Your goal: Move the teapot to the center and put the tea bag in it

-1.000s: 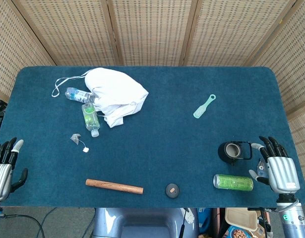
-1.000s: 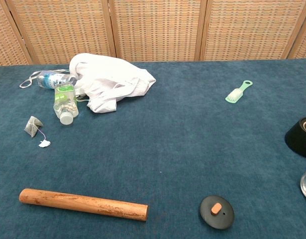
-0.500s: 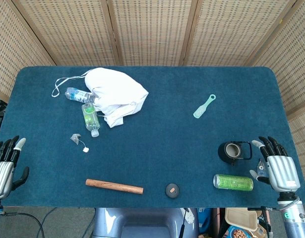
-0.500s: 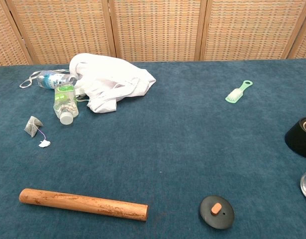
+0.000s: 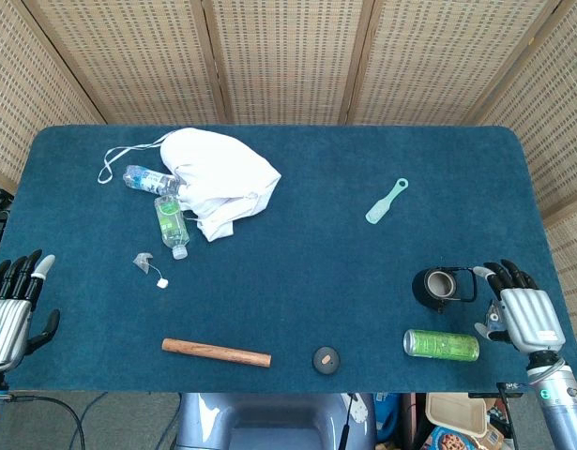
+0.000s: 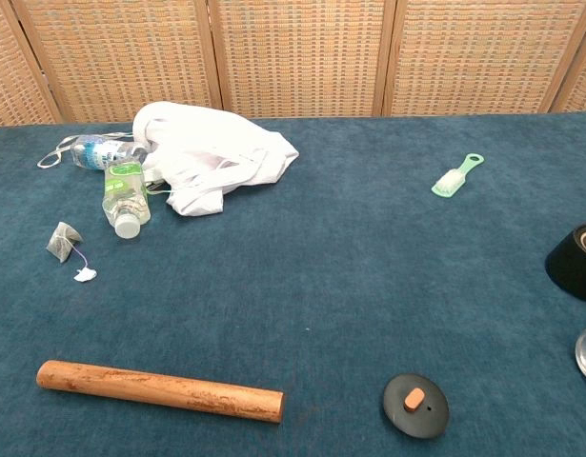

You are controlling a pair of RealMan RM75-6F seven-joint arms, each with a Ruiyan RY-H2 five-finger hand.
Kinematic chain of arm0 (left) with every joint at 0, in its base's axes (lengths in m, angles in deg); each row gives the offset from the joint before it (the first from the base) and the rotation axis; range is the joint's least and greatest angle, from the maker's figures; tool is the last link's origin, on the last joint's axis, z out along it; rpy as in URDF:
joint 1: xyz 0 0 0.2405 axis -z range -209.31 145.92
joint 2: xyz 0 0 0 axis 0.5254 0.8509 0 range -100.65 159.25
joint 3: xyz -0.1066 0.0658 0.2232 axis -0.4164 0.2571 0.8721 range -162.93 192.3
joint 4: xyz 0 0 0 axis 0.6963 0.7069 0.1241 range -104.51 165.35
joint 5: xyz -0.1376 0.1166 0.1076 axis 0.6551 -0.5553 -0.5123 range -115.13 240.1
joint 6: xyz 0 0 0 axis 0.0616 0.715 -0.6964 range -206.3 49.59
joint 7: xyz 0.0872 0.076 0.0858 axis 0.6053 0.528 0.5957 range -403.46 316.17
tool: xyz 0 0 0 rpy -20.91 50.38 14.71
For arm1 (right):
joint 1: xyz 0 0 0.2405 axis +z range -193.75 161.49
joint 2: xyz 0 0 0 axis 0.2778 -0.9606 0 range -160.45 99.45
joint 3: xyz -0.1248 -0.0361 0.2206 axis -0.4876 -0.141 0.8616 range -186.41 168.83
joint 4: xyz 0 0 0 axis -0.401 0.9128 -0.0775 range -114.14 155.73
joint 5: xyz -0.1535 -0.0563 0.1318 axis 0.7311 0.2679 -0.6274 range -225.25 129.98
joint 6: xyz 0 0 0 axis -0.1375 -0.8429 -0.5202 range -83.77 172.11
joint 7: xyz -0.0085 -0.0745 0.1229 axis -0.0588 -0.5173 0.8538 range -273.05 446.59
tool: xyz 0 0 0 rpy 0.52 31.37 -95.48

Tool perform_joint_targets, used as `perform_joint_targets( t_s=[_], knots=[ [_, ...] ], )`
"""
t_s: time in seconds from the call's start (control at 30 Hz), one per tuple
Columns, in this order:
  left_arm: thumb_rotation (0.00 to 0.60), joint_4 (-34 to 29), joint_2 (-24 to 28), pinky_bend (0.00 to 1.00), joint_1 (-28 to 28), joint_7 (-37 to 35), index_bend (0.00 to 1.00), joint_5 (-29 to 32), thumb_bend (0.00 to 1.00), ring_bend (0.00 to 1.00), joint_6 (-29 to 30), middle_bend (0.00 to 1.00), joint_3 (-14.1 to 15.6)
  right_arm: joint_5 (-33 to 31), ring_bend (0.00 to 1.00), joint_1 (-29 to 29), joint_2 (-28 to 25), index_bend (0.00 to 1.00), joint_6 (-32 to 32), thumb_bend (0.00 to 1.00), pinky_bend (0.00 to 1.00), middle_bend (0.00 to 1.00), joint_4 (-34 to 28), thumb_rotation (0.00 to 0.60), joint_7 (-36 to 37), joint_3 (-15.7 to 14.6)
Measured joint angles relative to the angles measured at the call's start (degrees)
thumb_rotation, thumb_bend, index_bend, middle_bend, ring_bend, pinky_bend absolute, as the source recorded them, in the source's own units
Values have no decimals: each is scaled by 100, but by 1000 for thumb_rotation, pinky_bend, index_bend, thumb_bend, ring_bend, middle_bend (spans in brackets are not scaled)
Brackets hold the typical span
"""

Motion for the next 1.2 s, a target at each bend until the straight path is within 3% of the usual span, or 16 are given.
perform_joint_targets(
  t_s=[0.2,0.63,1.2],
  knots=[
    [600,-53,24,0,19,26,41,-13,460,13,-19,0,-1,-202,110,88,-87,286,238,149,221,292,59,600,-83,-45],
    [600,-109,57,0,9,48,41,-75,461,13,0,0,35,-805,111,308,-197,333,893,134,221,335,137,539,-346,-121],
    [600,-153,67,0,52,-5,41,-86,460,19,-96,0,62,-1166,111,549,-117,348,1420,134,221,342,155,531,-562,-315]
  ],
)
